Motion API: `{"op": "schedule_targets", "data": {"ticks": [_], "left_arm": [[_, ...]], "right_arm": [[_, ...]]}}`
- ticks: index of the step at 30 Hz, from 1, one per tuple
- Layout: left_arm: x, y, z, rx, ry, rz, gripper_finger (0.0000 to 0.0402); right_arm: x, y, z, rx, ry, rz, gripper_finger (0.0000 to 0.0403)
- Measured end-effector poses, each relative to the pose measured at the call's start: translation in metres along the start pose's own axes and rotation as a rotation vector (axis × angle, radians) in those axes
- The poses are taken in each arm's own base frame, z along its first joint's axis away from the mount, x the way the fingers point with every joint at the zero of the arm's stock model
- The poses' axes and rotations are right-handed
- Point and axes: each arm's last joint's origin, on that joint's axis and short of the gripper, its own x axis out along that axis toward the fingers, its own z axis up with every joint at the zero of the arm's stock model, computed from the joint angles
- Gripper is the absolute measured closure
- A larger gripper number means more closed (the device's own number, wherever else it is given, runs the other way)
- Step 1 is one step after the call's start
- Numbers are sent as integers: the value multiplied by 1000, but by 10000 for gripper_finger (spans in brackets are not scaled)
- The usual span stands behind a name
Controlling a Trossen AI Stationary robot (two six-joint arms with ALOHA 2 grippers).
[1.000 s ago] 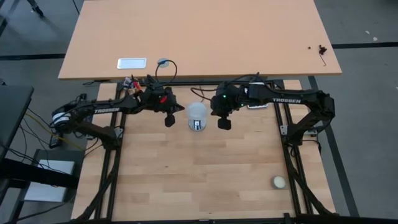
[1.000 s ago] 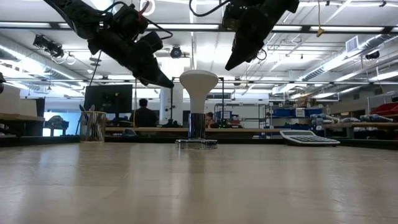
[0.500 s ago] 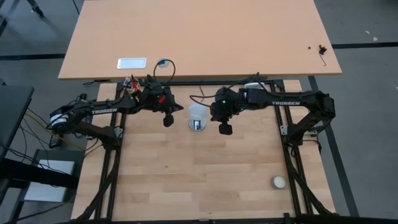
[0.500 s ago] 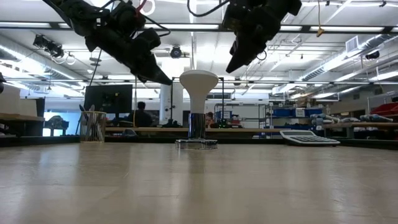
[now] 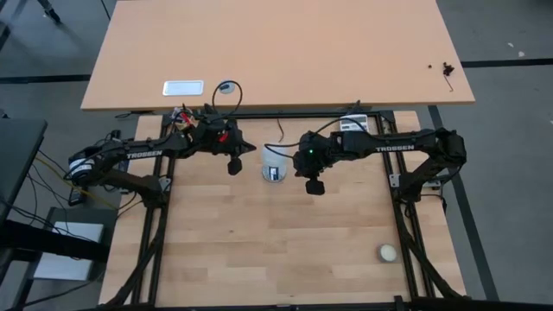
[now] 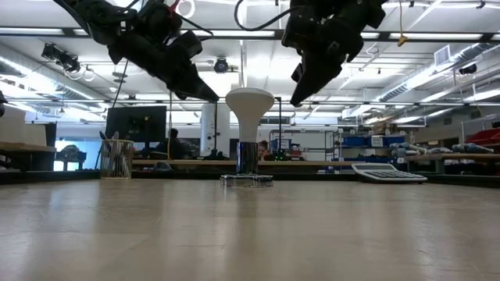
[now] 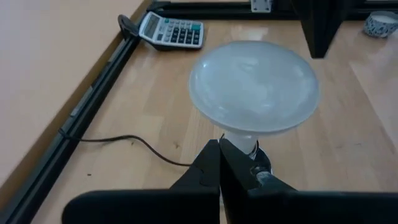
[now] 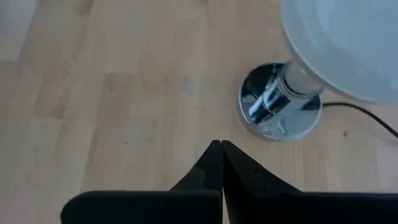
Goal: Screw lightbulb
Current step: Remove the white lightbulb from the silver lamp
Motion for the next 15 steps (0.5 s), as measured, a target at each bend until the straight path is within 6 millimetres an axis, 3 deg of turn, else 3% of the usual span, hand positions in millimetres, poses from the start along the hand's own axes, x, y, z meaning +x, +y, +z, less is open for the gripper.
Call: {"op": "schedule_targets", "data": {"ticks": [8,15], "left_arm": [[0,1,4,6,-45,9,402],[0,1,4,5,-43,8,402]], "right_arm": [[0,1,0,101,1,0,380],[2,12,-1,84,35,22,382]]}}
